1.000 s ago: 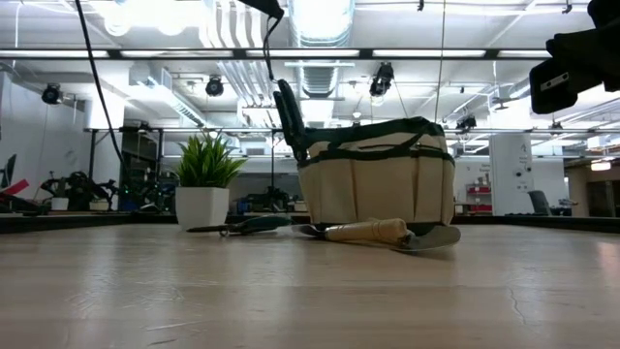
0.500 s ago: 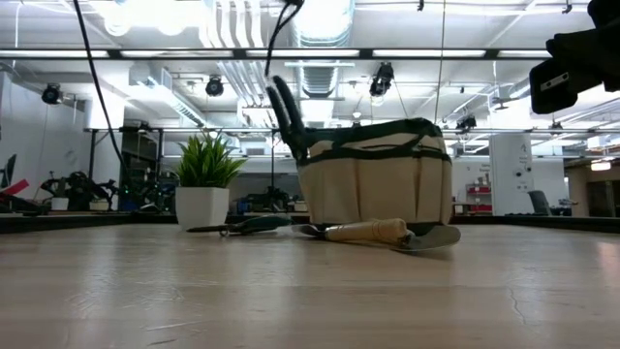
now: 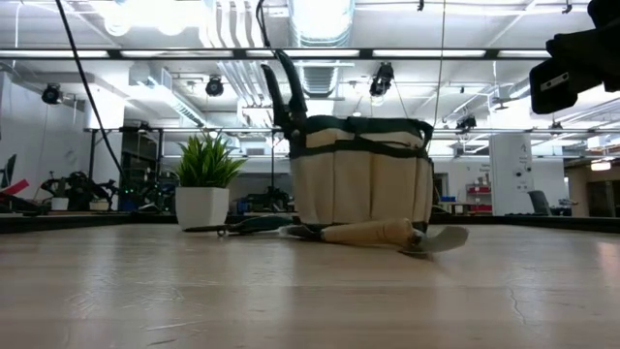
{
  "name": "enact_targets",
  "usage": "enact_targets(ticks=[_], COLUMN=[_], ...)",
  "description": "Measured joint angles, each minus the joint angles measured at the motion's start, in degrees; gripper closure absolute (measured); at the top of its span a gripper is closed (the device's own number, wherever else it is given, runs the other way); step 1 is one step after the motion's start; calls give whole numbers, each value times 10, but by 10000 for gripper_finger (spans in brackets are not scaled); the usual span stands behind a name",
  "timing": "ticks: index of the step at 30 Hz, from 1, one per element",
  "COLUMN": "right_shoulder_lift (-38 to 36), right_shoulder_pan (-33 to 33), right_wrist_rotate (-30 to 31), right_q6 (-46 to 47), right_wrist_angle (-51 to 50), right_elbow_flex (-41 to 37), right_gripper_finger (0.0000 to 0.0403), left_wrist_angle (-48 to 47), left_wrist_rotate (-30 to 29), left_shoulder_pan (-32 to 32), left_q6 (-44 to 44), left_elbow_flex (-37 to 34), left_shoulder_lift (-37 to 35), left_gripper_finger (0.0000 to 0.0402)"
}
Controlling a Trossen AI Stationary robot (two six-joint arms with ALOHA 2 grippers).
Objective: Pick & Place Garden tools in Gardening bag
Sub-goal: Put the bottom green shear scissors into the gardening bag
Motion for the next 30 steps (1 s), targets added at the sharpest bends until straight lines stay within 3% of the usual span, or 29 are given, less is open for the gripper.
enact_targets(ticks=[8, 10, 16, 30], right_shoulder_lift=[0, 0, 0, -1], right_shoulder_pan=[0, 0, 0, 0], right_wrist_rotate=[0, 0, 0, 0], right_q6=[0, 0, 0, 0], right_wrist_angle=[0, 0, 0, 0], right_elbow_flex=[0, 0, 0, 0], right_gripper_finger=[394, 394, 394, 394], left_wrist_angle=[21, 22, 41, 145], left_wrist_rotate=[108, 111, 22, -24], left_shoulder_pan=[0, -1, 0, 8], left_q6=[-9, -10, 12, 68], left_elbow_flex=[-17, -17, -17, -45], left_shoulder_lift=[28, 31, 39, 83], left_gripper_finger=[401, 401, 401, 401])
